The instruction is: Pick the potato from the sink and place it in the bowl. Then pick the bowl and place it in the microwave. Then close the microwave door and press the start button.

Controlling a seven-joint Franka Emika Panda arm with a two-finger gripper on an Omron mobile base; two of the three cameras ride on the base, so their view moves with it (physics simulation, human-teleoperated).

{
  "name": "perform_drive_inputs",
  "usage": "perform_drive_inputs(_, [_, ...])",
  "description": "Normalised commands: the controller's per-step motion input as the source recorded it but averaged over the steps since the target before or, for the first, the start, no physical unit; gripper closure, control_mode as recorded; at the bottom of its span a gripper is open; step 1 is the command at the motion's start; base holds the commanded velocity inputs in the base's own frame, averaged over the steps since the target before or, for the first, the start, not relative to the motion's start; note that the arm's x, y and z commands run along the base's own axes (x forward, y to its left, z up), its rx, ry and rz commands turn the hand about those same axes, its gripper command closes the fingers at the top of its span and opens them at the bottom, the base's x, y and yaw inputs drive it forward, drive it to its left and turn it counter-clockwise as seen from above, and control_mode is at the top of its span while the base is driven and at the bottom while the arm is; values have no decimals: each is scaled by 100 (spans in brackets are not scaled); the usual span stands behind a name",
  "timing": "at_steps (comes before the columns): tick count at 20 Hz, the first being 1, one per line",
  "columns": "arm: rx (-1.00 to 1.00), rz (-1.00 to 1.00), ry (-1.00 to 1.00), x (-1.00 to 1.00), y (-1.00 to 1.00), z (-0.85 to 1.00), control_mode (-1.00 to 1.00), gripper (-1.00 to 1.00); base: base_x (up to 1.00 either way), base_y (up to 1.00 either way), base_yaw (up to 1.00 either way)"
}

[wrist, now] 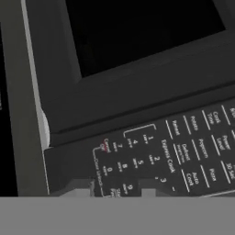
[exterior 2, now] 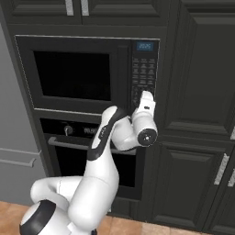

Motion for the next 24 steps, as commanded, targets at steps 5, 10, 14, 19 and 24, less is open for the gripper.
perform_drive_inputs(5, [0,-2,0,10,0,0,-100,100,0,0,0])
perform_drive_inputs(10, [0,0,0,9,-19,0,-100,100,0,0,0])
perform_drive_inputs(14, [0,0,0,12,-21,0,-100,100,0,0,0])
perform_drive_inputs(19, [0,-2,0,29,-3,0,-100,100,0,0,0])
perform_drive_inputs(24, [0,-4,0,40,0,0,-100,100,0,0,0])
